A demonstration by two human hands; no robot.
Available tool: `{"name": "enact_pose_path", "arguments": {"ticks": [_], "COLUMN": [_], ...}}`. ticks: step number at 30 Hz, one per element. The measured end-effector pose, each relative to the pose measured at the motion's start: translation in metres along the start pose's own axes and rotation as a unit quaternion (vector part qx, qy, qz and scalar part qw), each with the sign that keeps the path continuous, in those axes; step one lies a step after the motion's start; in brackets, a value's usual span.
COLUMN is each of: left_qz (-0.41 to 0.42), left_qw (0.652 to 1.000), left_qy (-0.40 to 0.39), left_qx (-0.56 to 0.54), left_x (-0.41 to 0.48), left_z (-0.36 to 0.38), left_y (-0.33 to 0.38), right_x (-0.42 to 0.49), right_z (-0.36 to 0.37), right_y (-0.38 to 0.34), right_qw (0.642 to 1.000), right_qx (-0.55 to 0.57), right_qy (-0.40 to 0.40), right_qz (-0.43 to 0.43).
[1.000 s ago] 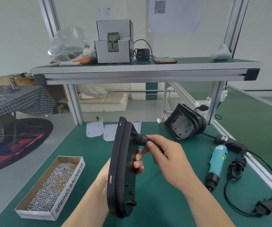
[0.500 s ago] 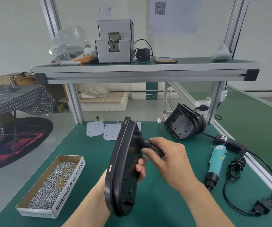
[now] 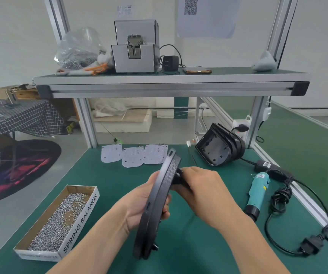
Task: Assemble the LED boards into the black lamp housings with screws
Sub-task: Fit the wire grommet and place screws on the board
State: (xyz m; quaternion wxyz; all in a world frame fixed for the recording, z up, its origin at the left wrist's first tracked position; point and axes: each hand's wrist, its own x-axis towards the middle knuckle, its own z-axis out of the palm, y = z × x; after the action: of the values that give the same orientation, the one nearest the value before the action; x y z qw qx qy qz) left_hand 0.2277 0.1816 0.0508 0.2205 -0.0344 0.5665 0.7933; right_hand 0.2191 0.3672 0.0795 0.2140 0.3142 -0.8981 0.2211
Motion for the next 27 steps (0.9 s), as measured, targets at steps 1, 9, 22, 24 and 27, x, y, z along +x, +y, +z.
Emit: {"name": "enact_pose_path", "arguments": {"ticks": [1, 9, 22, 24, 27], "left_qz": [0.015, 0.138, 0.257, 0.25, 0.236], "left_qw": [1.0, 0.987, 0.867, 0.869, 0.895], "left_qy": [0.0, 0.004, 0.037, 0.049, 0.081], "left_qx": [-0.004, 0.085, 0.425, 0.423, 0.37], "left_x": [0.004, 0.011, 0.022, 0.022, 0.022], "left_z": [-0.001, -0.015, -0.009, -0.012, -0.02], "left_y": [-0.001, 0.005, 0.009, 0.005, -0.005], "right_x": [0.0, -0.007, -0.017, -0.017, -0.009], "right_z": [0.002, 0.017, 0.027, 0.027, 0.023], "right_y": [0.0, 0.021, 0.009, 0.016, 0.032], "right_qw": [1.0, 0.648, 0.8, 0.827, 0.81], "right_qx": [0.023, 0.694, 0.494, 0.467, 0.482], "right_qy": [0.002, -0.071, 0.024, -0.022, -0.149], "right_qz": [0.017, 0.304, 0.339, 0.312, 0.298]}}
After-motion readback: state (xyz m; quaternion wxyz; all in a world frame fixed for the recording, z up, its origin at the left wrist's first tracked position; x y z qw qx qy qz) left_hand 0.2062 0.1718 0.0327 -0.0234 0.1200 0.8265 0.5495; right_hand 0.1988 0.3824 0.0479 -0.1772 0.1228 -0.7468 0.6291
